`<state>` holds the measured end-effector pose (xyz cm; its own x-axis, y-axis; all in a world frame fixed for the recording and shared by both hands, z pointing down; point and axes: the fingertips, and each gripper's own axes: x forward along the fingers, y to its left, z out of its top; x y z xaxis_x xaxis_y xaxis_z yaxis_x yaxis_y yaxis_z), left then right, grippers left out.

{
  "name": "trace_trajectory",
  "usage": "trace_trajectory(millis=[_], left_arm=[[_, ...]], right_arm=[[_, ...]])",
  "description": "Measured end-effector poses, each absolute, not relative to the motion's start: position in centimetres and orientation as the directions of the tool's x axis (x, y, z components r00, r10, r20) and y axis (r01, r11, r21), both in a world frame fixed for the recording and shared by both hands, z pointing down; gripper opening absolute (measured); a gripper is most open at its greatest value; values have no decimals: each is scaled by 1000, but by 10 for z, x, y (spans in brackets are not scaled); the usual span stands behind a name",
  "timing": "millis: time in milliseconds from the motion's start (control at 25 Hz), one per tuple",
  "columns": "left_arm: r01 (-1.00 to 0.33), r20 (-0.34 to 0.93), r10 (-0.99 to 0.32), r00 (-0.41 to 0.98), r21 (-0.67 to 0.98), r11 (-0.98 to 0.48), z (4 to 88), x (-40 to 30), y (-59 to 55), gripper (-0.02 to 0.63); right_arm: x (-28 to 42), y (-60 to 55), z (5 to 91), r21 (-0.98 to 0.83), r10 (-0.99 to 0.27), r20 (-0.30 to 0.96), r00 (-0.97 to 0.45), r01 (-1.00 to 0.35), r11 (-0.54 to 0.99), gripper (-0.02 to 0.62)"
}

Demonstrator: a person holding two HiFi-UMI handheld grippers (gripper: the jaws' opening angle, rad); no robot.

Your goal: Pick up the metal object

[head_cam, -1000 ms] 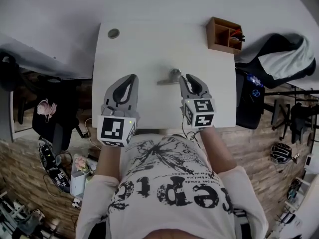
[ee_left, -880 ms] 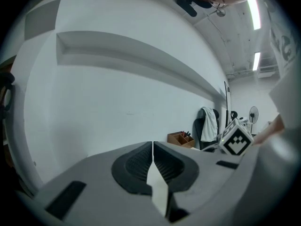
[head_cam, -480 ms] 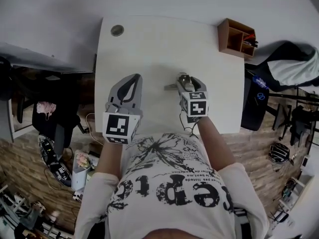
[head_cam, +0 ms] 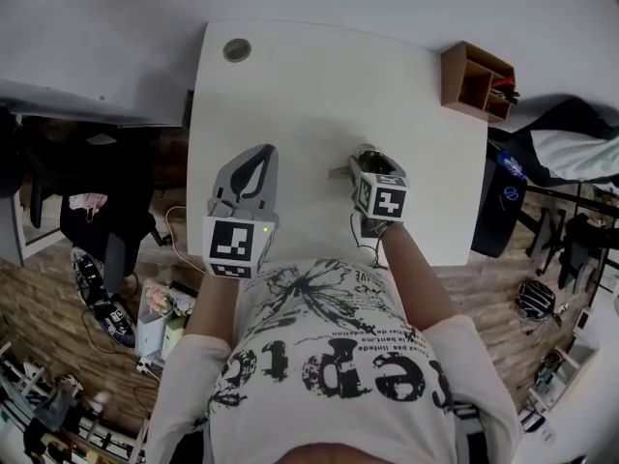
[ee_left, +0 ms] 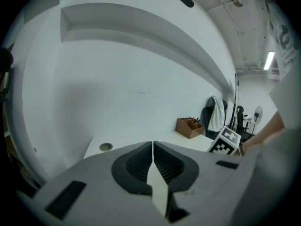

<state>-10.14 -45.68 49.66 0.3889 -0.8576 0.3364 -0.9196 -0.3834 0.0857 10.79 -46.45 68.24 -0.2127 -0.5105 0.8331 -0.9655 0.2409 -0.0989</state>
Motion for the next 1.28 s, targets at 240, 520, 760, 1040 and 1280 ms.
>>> trace_trajectory(millis=[240, 520, 760, 1040, 1280], left_arm=[[-925, 350, -858, 376, 80, -372, 498, -101, -455, 11], [-919, 354, -853, 384, 57, -390, 491, -86, -440, 11], [-916, 341, -855, 391, 49, -399, 471, -61, -428, 11], [-909, 297, -867, 400, 9, -417, 442, -21, -410, 11], [-909, 228, -888, 399, -32, -416, 408, -1, -402, 11]], right_arm=[[110, -466, 683, -108, -502, 838, -214, -967, 232, 285], [116, -461, 668, -108, -527, 818, -230, -962, 252, 276], [131, -459, 622, -124, -621, 732, -282, -950, 286, 276], [158, -459, 541, -103, -742, 587, -324, -939, 328, 276], [178, -451, 465, -87, -837, 424, -347, -935, 344, 276]])
